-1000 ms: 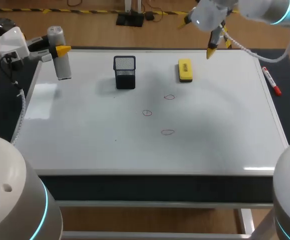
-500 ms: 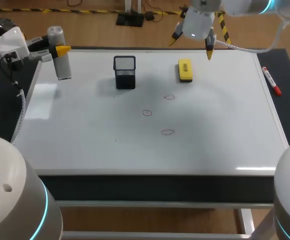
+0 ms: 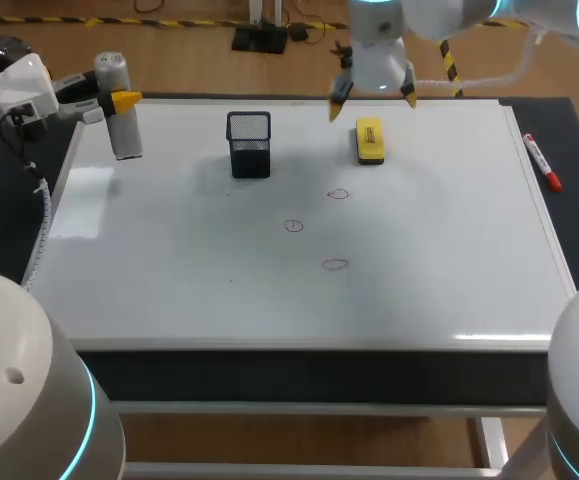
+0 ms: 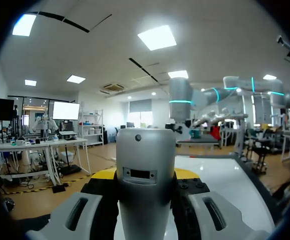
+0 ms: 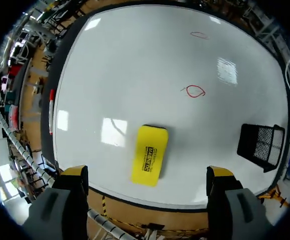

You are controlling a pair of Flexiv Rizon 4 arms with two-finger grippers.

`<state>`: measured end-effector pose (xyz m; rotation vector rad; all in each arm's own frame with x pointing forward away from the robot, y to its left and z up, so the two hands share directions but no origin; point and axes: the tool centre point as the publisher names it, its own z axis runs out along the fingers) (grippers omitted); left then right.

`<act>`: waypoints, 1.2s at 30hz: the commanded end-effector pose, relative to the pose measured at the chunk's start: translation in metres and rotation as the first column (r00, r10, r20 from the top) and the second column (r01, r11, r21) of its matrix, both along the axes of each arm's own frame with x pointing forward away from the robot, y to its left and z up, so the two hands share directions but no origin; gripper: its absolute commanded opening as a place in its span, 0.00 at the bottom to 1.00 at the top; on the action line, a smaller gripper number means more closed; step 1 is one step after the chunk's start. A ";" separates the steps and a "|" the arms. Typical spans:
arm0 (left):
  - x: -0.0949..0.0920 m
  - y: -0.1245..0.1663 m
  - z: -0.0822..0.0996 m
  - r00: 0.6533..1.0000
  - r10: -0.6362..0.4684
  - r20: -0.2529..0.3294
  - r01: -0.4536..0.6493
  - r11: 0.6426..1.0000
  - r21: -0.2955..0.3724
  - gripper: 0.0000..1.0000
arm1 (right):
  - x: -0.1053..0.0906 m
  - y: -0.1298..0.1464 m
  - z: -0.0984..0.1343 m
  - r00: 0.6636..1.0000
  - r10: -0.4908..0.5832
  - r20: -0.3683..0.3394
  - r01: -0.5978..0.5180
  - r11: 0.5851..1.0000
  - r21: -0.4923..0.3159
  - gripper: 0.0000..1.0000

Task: Pick up the inspection probe, press it on each red-marked spot on the whiteboard one by one, put down the probe, pick up the eraser, and wipe off all the red marks.

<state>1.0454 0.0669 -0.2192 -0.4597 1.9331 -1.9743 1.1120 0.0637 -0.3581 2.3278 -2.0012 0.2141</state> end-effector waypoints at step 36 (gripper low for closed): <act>0.001 0.000 -0.001 1.000 -0.001 0.004 0.001 1.000 -0.003 0.00 | -0.008 0.002 -0.037 0.975 -0.161 -0.155 0.179 0.978 0.110 1.00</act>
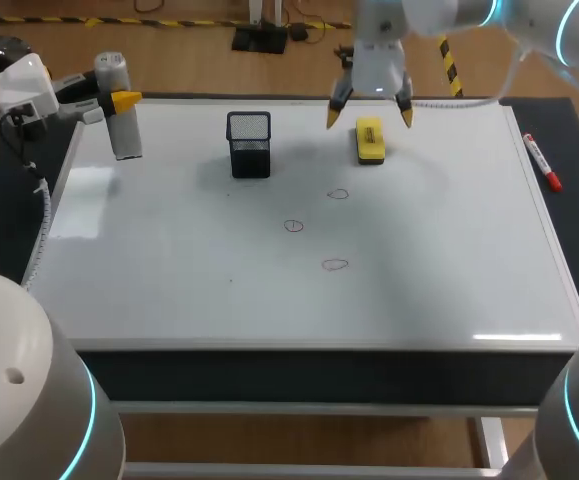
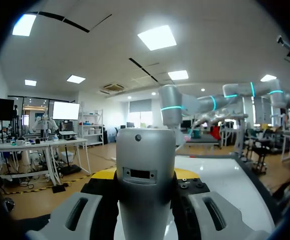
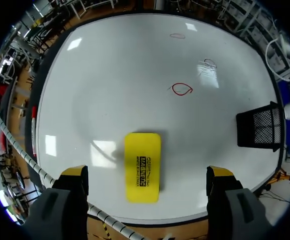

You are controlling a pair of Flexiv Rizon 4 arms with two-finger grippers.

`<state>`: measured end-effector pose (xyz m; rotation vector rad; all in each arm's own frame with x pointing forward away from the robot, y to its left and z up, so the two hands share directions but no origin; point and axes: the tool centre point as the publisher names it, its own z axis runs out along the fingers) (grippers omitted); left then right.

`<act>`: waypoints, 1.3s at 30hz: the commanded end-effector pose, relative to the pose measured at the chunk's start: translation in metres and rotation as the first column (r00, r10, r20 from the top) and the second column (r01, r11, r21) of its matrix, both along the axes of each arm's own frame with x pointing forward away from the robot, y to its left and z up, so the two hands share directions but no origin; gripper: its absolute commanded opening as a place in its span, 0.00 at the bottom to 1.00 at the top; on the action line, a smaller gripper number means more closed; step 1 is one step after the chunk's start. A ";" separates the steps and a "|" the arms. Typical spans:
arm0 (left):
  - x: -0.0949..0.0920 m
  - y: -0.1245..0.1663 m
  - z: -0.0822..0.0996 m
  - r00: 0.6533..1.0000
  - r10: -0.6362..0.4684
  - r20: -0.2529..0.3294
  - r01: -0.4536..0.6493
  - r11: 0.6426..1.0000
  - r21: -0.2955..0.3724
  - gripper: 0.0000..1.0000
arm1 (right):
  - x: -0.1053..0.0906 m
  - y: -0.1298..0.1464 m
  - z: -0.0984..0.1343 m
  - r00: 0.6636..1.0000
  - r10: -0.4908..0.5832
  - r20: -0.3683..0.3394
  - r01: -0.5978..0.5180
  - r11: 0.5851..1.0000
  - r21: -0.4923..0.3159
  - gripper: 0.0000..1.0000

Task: Pick up the inspection probe, press it on each red-marked spot on the whiteboard one by one, put down the probe, pick up the eraser, and wipe off all the red marks.

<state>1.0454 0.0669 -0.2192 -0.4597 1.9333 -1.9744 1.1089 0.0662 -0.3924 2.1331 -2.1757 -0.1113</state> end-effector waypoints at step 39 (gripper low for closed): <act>0.001 0.000 -0.001 1.000 -0.001 0.004 0.001 1.000 -0.003 0.00 | 0.013 0.001 -0.036 0.998 -0.068 0.011 0.069 0.998 -0.004 1.00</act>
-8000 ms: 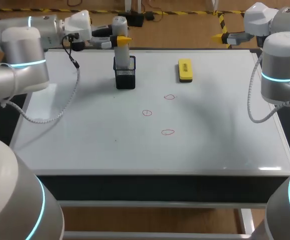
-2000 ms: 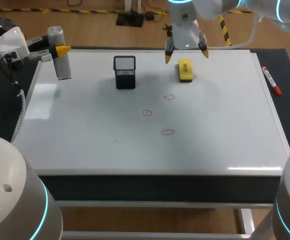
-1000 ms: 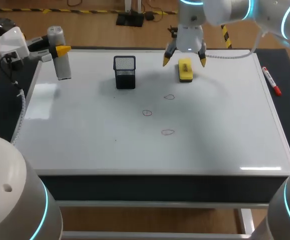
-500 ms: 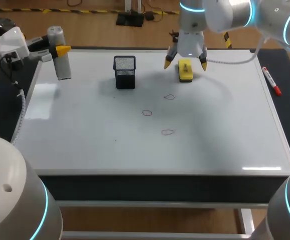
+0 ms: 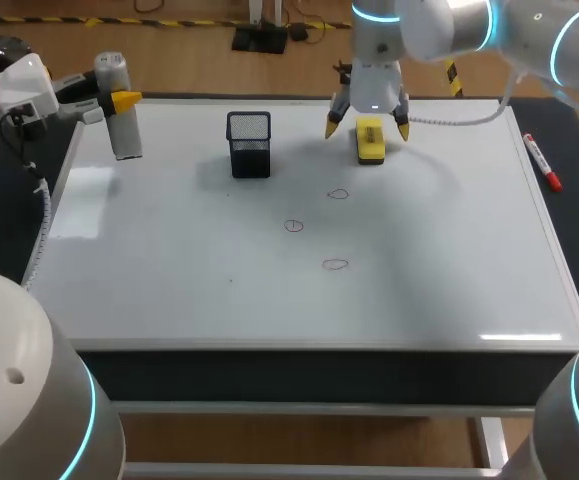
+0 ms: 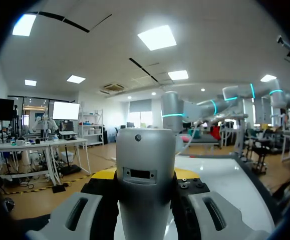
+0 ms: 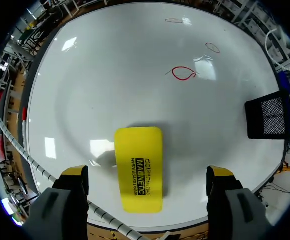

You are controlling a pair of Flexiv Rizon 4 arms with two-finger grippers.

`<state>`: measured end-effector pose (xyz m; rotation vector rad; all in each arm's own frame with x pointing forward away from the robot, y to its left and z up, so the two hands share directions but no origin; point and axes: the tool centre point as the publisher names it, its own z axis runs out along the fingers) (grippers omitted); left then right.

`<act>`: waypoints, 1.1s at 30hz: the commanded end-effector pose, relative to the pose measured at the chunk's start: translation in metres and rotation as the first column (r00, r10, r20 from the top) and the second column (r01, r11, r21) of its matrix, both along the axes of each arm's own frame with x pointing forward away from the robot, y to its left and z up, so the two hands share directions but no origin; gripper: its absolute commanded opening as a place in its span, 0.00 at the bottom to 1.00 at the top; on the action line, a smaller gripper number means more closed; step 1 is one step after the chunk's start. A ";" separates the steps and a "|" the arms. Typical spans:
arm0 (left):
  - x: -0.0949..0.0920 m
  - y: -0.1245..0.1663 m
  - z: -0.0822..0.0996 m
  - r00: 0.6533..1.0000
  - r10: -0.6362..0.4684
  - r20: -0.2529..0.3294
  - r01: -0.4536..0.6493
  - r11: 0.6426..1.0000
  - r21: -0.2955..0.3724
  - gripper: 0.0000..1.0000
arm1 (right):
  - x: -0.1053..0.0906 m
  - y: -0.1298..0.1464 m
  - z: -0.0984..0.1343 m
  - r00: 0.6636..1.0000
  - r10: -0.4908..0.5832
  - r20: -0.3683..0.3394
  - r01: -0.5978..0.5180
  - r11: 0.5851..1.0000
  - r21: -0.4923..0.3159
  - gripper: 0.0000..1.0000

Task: Pick up the inspection probe, press it on each red-marked spot on the whiteboard one by one, put down the probe, pick up the eraser, and wipe off all the red marks.

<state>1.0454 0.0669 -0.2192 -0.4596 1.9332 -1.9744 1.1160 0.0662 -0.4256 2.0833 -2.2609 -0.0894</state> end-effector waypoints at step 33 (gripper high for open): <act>0.001 0.000 -0.001 1.000 -0.001 0.004 0.001 1.000 -0.003 0.00 | -0.004 -0.081 0.076 0.966 -0.253 0.063 0.255 0.967 -0.027 0.00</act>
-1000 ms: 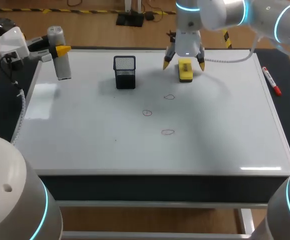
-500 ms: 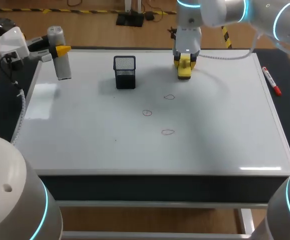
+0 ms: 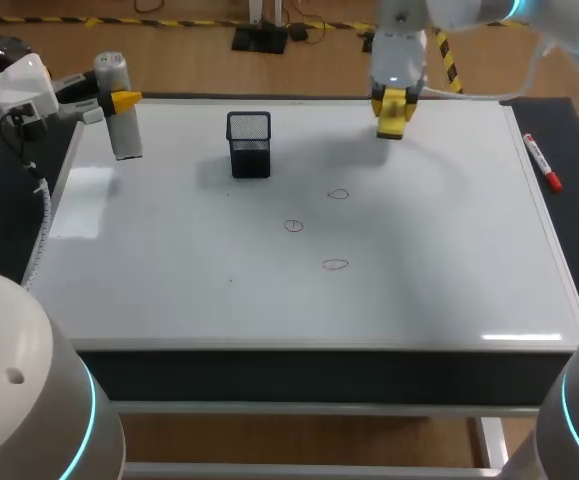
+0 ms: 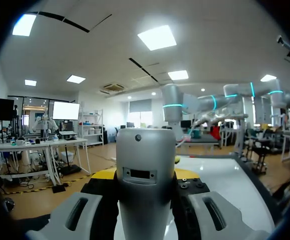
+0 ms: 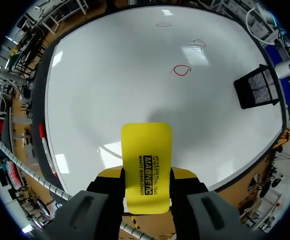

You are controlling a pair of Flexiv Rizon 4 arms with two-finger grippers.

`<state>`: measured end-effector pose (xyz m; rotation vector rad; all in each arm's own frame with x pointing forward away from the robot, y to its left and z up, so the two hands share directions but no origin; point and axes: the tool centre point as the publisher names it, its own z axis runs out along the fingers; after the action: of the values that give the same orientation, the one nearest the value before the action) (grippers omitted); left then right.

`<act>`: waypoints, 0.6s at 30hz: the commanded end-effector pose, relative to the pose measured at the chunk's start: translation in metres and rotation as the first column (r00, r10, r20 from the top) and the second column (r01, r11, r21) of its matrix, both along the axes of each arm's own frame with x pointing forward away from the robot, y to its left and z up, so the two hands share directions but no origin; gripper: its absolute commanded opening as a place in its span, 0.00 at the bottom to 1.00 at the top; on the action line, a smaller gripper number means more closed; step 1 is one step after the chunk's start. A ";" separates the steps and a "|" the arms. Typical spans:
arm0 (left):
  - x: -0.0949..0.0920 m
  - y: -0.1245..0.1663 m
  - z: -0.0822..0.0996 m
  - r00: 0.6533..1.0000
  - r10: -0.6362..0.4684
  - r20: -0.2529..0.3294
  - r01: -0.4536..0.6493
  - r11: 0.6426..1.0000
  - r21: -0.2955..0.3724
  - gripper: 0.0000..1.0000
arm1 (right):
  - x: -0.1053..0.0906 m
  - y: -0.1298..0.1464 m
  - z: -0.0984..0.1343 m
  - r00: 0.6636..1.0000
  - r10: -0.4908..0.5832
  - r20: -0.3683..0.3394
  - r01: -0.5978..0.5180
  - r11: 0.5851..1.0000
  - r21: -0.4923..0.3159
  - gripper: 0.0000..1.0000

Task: Pick up the inspection probe, press it on each red-marked spot on the whiteboard one by one, put down the probe, pick up the eraser, and wipe off all the red marks.

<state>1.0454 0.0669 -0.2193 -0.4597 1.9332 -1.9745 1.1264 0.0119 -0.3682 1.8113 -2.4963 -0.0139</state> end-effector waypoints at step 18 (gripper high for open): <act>0.001 0.000 0.000 1.000 -0.001 0.004 0.001 1.000 -0.003 0.00 | -0.065 -0.101 0.016 0.978 -0.208 -0.028 0.208 0.978 0.003 0.00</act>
<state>1.0454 0.0670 -0.2193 -0.4597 1.9332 -1.9744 1.0749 -0.0793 -0.3565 1.5159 -2.6374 -0.0590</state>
